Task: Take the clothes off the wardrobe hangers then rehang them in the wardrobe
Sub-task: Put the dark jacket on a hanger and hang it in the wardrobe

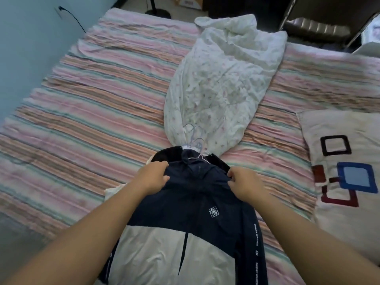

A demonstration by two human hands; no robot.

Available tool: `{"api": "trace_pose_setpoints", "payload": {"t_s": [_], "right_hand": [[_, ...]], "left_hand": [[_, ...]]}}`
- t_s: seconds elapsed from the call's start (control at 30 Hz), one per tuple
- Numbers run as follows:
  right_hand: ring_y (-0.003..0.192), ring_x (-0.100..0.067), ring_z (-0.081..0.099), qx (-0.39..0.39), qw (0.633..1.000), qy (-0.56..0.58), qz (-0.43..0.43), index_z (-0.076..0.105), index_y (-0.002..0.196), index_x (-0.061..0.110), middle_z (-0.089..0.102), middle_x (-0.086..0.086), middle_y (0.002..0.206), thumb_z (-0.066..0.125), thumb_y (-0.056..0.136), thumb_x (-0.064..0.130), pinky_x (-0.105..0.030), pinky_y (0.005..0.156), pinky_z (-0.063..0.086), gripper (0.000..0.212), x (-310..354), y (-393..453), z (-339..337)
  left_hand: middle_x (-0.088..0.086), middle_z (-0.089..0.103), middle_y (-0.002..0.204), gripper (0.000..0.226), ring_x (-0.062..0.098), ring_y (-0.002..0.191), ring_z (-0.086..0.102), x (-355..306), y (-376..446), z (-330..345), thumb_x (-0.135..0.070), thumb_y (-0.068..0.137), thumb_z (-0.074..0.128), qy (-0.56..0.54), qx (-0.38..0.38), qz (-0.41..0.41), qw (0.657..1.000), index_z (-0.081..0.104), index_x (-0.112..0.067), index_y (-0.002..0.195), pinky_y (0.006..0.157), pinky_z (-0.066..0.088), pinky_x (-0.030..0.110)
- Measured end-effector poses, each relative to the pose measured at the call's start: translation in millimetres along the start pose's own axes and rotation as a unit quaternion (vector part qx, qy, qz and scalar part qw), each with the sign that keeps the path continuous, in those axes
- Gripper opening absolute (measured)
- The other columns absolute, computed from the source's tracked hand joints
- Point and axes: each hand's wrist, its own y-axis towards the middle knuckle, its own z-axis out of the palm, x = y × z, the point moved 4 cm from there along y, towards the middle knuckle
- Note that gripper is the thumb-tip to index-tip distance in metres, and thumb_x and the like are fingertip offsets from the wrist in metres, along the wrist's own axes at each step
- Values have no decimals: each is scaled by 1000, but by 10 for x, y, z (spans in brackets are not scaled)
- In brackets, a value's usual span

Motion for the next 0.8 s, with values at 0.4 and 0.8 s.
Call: {"api": "trace_pose_setpoints", "payload": {"t_s": [0.4, 0.8], "right_hand": [[126, -25, 49, 30, 999, -22, 11, 39, 147, 22, 47, 2, 147, 52, 99, 26, -36, 99, 44, 50, -505, 862, 1165], [107, -24, 56, -8, 997, 54, 55, 52, 124, 21, 61, 2, 117, 56, 98, 34, -36, 84, 47, 30, -602, 1121, 1401]], "left_hand": [[17, 9, 163, 77, 33, 150, 9, 60, 1128, 1056, -35, 99, 53, 82, 43, 1, 996, 7, -11, 156, 118, 24, 44], [5, 57, 114, 29, 30, 111, 51, 319, 1473, 1135, -36, 97, 54, -24, -22, -44, 999, 55, -22, 123, 93, 43, 42]]}}
